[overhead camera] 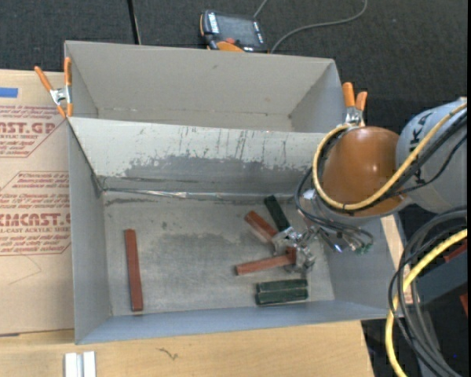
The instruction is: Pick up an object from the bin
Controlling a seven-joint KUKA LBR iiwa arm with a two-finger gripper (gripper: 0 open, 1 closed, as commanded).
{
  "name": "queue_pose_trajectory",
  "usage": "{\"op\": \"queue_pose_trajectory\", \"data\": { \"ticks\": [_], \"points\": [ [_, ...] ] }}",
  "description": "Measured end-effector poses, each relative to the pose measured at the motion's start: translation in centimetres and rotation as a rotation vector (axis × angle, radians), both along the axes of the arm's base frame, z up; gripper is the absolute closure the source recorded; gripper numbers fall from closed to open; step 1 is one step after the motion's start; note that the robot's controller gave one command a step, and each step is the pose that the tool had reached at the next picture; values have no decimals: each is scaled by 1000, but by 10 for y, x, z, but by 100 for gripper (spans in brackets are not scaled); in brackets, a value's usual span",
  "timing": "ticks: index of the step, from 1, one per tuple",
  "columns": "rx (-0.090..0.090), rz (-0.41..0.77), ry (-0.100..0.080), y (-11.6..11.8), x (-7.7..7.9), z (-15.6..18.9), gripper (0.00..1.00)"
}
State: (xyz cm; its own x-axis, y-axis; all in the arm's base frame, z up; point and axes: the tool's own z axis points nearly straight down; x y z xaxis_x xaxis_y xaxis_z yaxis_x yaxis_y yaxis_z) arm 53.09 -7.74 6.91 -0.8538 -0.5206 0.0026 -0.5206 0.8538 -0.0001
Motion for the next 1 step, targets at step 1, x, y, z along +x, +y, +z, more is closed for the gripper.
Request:
{"op": "queue_pose_trajectory", "data": {
  "ticks": [1],
  "points": [
    [4,3,-14,4,4,2,0]
  ]
}}
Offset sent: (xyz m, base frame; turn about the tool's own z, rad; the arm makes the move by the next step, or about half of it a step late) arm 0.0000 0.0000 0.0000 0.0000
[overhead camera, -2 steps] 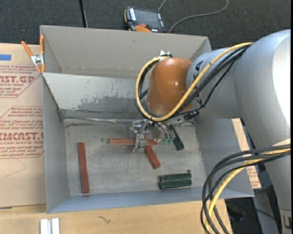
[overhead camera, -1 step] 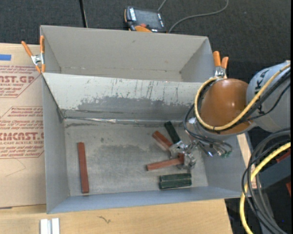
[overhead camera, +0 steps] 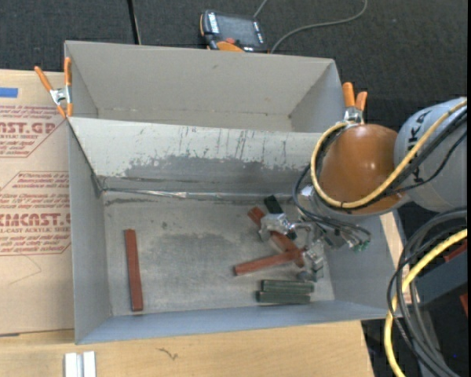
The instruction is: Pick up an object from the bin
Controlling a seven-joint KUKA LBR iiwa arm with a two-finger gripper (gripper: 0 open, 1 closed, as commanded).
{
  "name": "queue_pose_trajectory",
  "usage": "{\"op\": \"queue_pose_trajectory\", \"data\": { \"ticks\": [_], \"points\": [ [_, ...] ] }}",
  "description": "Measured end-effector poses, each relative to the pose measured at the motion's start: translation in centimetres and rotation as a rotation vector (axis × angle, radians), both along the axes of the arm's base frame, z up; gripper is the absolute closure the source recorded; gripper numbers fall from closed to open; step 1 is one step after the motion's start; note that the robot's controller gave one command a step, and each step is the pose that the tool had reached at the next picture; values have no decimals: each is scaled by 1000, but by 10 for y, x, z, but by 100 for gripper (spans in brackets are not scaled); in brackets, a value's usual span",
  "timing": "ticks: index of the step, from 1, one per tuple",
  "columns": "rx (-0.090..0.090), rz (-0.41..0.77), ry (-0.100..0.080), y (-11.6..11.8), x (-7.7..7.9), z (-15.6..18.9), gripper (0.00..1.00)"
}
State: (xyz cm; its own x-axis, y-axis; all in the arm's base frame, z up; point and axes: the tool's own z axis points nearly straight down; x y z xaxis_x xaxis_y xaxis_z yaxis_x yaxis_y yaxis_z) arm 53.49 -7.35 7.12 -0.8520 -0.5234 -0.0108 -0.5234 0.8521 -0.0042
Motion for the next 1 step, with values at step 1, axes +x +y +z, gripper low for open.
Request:
{"op": "queue_pose_trajectory", "data": {
  "ticks": [1],
  "points": [
    [-6,187,4,-59,51,23,0]
  ]
}}
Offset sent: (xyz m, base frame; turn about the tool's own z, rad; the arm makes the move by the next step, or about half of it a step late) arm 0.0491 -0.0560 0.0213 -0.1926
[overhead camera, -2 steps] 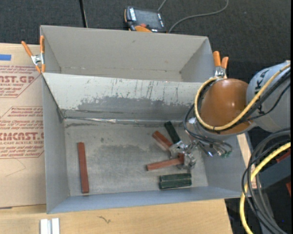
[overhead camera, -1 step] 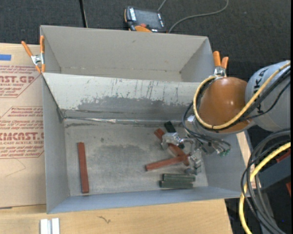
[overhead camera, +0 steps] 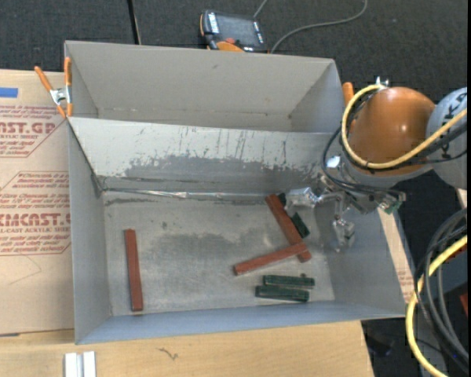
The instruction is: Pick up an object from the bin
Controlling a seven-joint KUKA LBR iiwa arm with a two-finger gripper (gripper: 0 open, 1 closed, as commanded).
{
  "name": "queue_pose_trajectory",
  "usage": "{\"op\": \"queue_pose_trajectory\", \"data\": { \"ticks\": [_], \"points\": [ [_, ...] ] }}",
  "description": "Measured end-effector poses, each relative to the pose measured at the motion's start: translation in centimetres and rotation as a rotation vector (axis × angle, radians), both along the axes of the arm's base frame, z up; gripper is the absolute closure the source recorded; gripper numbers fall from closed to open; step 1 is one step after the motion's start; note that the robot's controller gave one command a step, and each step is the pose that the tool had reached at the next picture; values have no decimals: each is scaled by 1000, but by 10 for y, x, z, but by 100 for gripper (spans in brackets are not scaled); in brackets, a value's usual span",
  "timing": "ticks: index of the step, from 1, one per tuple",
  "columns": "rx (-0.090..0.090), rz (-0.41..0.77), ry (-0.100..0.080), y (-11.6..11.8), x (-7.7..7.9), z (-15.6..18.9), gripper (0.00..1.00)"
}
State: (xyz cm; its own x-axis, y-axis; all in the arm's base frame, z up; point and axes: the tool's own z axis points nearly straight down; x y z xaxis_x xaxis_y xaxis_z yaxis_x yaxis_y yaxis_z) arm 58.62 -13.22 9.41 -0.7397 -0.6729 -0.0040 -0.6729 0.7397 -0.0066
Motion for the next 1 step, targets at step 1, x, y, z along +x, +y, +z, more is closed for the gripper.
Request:
{"op": "queue_pose_trajectory", "data": {
  "ticks": [1],
  "points": [
    [4,211,5,48,5,-24,0]
  ]
}}
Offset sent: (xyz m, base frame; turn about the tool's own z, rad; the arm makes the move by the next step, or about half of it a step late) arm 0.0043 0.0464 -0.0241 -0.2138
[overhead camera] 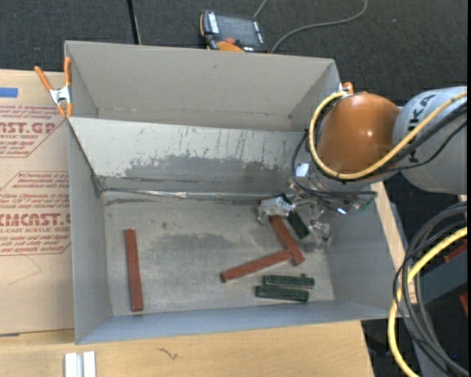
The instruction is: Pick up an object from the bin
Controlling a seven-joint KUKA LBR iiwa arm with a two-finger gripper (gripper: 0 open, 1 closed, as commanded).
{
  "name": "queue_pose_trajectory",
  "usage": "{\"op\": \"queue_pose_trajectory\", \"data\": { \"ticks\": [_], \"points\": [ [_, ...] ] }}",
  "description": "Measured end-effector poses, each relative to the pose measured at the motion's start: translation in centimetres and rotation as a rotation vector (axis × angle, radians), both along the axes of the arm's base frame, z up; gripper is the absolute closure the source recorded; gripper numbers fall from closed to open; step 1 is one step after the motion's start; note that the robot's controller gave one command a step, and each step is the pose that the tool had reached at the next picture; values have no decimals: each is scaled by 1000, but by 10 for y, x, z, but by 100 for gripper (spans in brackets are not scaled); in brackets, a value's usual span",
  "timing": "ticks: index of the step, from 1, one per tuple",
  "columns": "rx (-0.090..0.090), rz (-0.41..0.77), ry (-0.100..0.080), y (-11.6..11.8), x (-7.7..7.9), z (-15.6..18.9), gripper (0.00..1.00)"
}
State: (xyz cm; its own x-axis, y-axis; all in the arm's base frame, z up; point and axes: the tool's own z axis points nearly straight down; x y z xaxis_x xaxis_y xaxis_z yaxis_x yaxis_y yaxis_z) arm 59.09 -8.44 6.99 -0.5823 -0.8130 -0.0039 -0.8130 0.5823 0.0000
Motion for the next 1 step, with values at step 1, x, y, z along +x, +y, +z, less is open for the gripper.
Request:
{"op": "queue_pose_trajectory", "data": {
  "ticks": [1],
  "points": [
    [-1,770,1,36,-22,0,0]
  ]
}}
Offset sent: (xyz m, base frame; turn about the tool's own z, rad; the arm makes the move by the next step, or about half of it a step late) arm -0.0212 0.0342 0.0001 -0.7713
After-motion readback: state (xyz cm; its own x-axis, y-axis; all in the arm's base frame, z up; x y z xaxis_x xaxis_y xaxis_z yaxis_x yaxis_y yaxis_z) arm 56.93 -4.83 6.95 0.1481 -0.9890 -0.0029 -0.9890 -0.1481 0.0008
